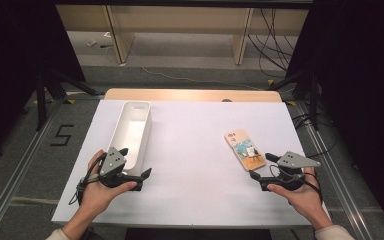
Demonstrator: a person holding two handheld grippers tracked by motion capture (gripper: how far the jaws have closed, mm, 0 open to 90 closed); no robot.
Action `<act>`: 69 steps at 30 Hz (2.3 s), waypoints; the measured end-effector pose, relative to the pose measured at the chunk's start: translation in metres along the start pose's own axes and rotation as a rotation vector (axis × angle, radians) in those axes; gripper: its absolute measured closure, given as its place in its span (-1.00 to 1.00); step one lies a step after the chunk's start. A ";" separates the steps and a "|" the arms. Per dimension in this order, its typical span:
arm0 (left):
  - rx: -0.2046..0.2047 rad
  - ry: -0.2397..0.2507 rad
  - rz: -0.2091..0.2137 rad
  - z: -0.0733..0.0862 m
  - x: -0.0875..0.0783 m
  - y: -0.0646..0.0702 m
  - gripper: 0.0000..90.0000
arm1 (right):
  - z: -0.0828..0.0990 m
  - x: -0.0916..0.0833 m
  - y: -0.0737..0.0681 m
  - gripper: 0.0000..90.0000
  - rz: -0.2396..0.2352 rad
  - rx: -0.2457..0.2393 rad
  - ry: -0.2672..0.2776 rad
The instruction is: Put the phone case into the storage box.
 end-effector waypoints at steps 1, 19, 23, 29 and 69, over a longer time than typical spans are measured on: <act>0.000 0.001 0.000 0.000 0.000 0.000 -1.00 | 0.000 0.000 0.000 -0.65 0.001 -0.001 0.000; 0.006 0.006 -0.008 -0.001 -0.001 0.000 -1.00 | -0.005 0.012 0.033 -0.65 0.082 0.053 -0.013; 0.009 0.005 -0.008 -0.001 -0.001 0.000 -1.00 | -0.005 0.019 0.042 -0.63 0.097 0.053 -0.032; 0.006 0.005 -0.008 -0.001 -0.001 0.000 -1.00 | -0.006 0.031 0.054 -0.58 0.119 0.061 -0.054; -0.002 0.010 -0.005 -0.001 -0.001 0.001 -1.00 | 0.014 0.058 0.092 1.00 0.228 0.141 -0.258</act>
Point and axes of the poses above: each handheld gripper's, and its own axes: x roughly forward along the jaws, z roughly out of its underside, y roughly to its right, the point moved 9 cm from there along x, roughly forward along the jaws, and after that the axes turned 6 degrees about y, right-handed, at the moved point
